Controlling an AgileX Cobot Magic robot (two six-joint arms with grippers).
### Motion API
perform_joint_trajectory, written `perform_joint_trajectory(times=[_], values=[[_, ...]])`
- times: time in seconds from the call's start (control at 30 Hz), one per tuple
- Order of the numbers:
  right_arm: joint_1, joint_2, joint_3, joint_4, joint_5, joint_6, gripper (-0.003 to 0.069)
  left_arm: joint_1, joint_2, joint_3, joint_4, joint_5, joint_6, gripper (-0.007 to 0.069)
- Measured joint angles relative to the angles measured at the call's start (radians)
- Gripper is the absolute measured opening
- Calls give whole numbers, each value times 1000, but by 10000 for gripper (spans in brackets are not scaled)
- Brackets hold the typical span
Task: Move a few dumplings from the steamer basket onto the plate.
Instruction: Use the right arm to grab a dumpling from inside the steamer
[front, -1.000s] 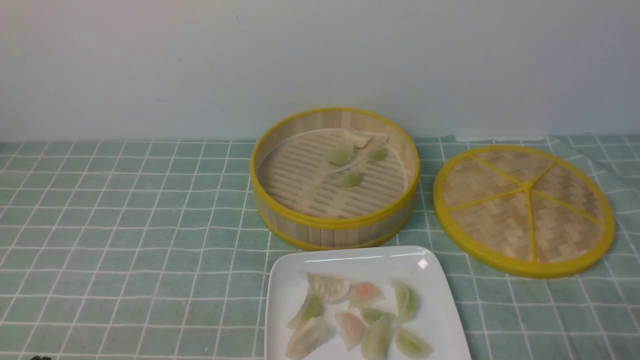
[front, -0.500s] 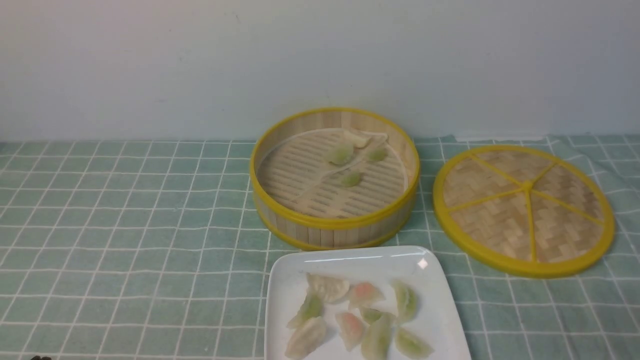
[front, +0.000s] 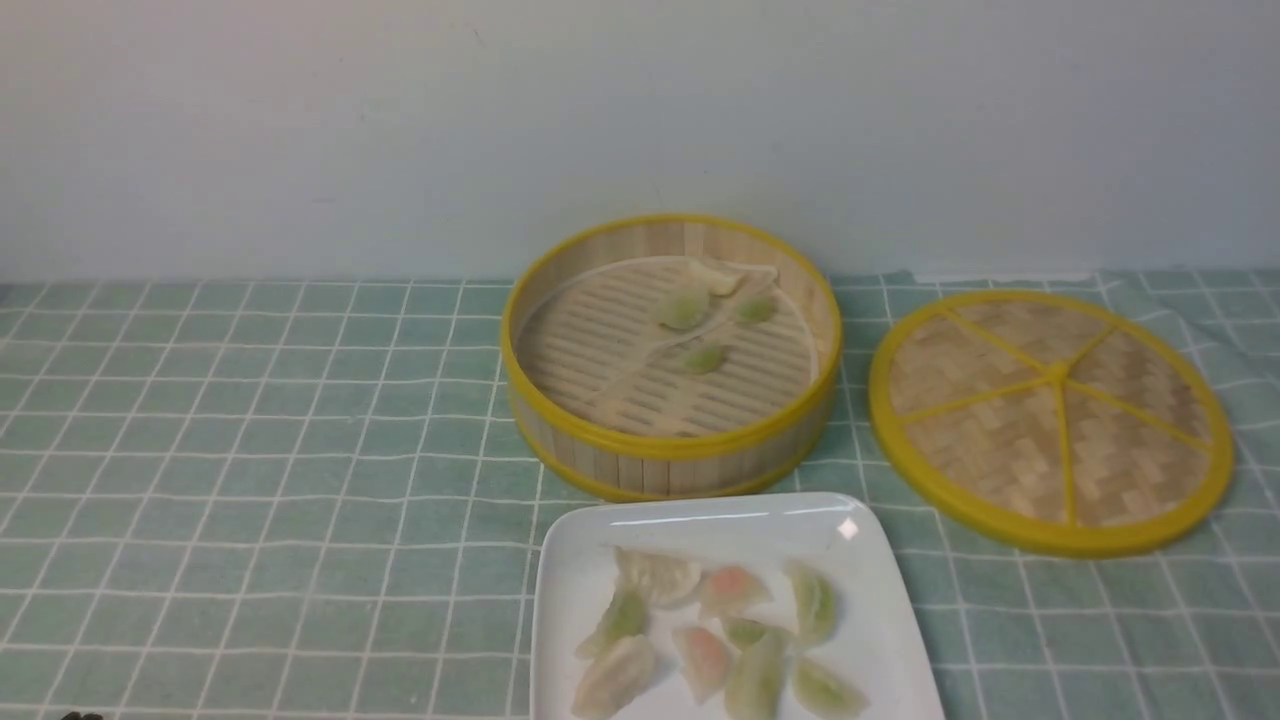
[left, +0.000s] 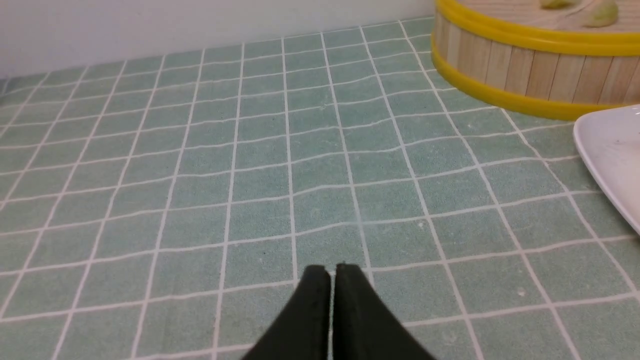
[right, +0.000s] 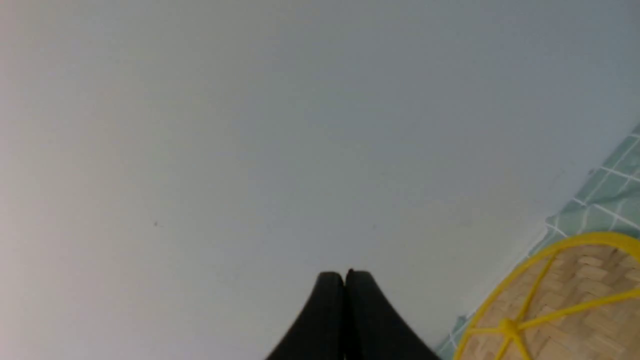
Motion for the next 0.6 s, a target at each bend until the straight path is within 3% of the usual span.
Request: perform_joint_trajectory(times=[0.13, 0.2, 0.37, 0.6], values=[[38, 77, -229, -132, 227, -107, -13, 0, 0, 0, 0, 0, 0, -6], [53, 278, -428, -227, 472, -150, -13, 0, 0, 0, 0, 0, 0, -6], [56, 696, -732, -354, 819, -245, -13, 0, 0, 0, 0, 1, 0, -6], [151, 1236, -1132, -402, 1039, -403, -13, 0, 0, 0, 0, 1, 0, -6]])
